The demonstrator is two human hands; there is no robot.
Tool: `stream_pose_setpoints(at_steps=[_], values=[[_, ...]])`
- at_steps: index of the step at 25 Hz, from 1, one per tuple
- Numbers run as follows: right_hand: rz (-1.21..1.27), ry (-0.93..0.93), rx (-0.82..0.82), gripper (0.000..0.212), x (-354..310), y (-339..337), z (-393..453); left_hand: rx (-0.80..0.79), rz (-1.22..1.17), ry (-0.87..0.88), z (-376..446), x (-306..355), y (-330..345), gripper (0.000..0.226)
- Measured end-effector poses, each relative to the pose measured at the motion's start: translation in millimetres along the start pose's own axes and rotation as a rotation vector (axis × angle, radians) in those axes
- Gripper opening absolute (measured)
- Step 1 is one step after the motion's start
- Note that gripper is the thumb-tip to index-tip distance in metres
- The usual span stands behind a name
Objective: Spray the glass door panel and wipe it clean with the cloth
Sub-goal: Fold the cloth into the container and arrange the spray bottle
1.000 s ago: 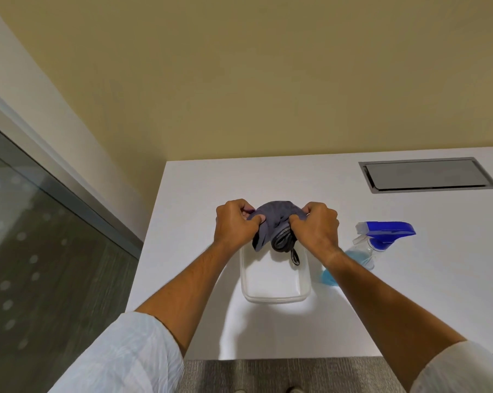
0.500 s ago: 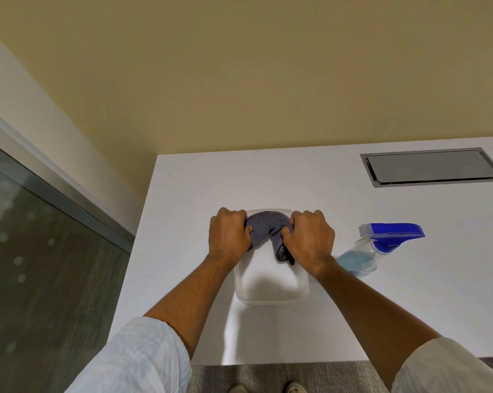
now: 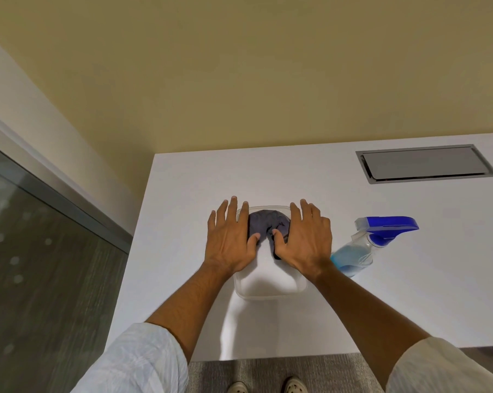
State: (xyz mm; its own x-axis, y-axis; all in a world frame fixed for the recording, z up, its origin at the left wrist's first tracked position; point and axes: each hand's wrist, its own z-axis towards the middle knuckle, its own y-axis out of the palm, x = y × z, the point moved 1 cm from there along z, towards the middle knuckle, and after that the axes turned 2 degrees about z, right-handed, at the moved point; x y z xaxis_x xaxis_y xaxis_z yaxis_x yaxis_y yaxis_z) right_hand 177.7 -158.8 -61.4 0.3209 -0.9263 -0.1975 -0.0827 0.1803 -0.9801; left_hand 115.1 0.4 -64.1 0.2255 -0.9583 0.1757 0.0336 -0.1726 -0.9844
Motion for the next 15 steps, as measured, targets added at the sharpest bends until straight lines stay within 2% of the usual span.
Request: stream_pose_setpoints(at_steps=[4,10,15], values=[[0.056,0.008,-0.007,0.084,-1,-2,-14,-0.023,0.045,0.044,-12,0,-3,0.083],[0.167,0.016,0.057,0.084,-7,-6,-47,0.003,0.043,0.121,-37,6,-6,0.080],[0.180,0.012,0.195,0.072,-5,-15,-89,0.010,0.044,0.190,-57,19,-10,0.076]])
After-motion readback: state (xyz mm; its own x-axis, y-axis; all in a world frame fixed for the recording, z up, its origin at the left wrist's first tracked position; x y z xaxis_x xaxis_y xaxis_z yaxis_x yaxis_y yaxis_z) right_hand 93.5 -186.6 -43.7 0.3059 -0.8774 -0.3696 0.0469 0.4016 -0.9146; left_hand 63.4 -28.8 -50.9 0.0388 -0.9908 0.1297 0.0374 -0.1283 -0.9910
